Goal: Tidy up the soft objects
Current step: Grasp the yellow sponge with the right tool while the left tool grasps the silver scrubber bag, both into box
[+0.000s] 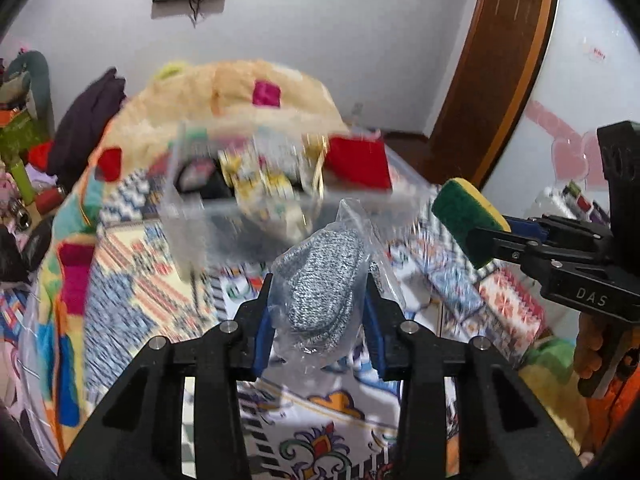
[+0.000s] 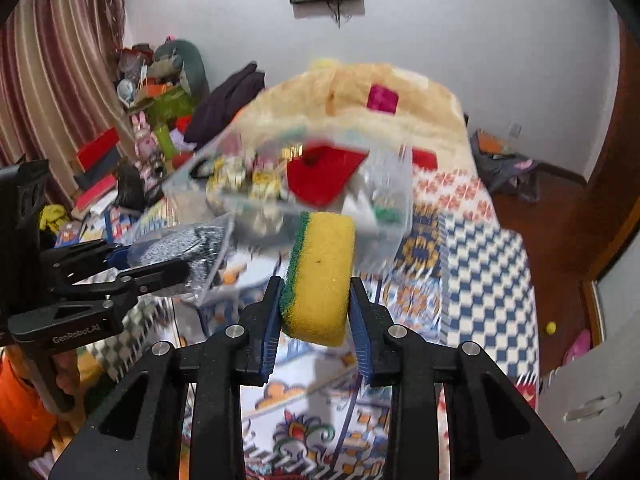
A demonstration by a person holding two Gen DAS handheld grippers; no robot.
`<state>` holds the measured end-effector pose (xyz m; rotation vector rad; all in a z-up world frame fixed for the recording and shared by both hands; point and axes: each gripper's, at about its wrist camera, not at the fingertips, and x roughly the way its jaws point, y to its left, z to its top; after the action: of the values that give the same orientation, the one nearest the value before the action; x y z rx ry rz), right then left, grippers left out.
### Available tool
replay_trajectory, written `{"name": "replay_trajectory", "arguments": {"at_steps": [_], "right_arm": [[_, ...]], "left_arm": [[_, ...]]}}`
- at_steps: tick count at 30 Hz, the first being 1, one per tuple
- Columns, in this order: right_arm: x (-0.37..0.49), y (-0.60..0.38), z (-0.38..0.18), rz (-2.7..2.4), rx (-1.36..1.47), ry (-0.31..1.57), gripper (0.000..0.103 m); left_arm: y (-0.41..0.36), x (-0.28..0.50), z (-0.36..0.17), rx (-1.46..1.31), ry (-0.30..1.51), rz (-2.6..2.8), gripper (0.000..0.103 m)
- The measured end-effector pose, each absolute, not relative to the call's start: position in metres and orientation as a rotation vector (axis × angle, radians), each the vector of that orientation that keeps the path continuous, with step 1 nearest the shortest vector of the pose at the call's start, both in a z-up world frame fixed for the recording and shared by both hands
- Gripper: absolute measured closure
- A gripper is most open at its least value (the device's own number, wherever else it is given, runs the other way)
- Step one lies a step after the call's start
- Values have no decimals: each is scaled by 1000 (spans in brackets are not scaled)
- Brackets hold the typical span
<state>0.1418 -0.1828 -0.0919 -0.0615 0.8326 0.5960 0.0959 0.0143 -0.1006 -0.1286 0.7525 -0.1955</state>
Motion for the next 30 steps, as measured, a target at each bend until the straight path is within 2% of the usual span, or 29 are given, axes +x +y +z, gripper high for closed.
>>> {"name": "replay_trajectory", "arguments": {"at_steps": [13, 18, 30], "right_arm": [[177, -167, -51, 612, -28, 687, 74], [195, -151, -56, 628, -42, 679, 74], [222, -134, -98, 613, -99, 746, 74]], "left_arm": [[27, 119, -42, -94, 586, -134, 64], [27, 140, -44, -69, 587, -129, 64], [20, 192, -87, -18, 679, -130, 64]]}}
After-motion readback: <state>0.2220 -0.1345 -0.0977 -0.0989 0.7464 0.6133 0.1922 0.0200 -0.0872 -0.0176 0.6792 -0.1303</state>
